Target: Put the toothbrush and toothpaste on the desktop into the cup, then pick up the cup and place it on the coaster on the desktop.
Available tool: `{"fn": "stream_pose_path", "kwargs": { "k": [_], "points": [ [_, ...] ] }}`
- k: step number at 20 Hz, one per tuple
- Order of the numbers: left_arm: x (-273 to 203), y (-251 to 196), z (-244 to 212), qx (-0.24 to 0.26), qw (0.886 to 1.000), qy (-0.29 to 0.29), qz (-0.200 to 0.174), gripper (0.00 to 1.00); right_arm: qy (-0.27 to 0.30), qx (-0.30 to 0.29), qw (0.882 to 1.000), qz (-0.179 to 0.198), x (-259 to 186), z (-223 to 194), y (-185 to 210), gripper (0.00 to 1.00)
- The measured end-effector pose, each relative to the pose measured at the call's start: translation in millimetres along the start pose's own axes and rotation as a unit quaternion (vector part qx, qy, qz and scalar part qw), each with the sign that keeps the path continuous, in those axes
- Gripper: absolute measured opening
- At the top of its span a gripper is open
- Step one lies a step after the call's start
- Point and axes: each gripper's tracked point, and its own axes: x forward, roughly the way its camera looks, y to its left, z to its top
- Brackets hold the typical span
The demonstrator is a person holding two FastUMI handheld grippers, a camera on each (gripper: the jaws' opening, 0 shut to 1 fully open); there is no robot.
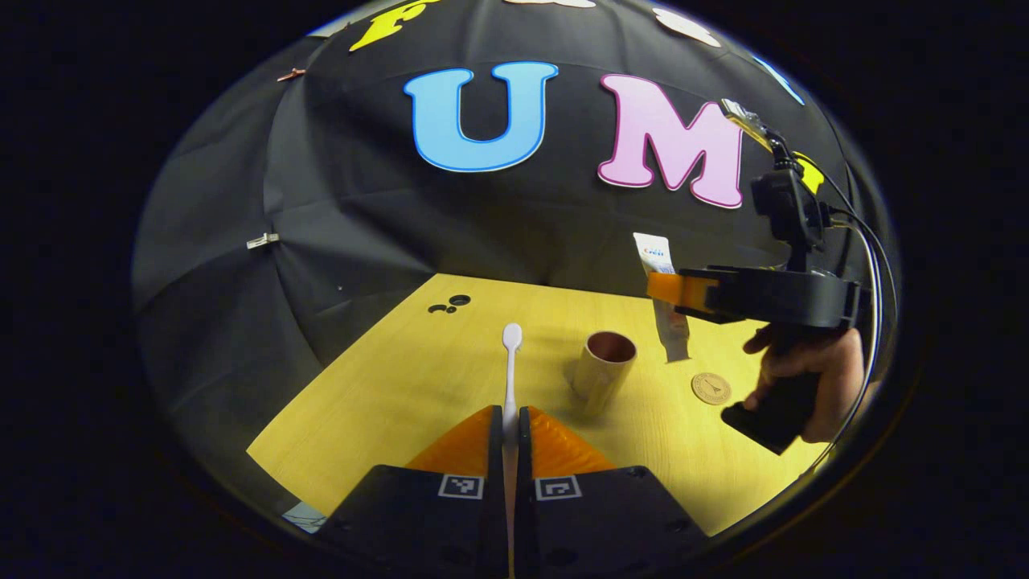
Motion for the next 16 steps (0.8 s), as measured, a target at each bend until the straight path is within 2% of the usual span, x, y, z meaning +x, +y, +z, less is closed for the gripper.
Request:
{"fn": "stream_pose_path", "kwargs": {
  "k": [4, 8, 16],
  "points": [
    [2.7, 17.2, -0.7, -0.009, 1.0, 0.003, 0.016, 0.09, -0.028, -0.002, 1.0, 0.002, 36.0, -2.1, 11.7, 0.23],
    [4.0, 28.1, -1.9, -0.012, 1.0, 0.004, 0.027, 0.09, -0.03, -0.01, 0.999, -0.005, 59.7, -21.5, 13.2, 0.24],
    [8.5, 27.2, 1.2, -0.009, 1.0, -0.002, 0.025, 0.09, -0.036, -0.025, 0.999, -0.024, 79.0, -52.7, 8.7, 0.23]
  ]
}}
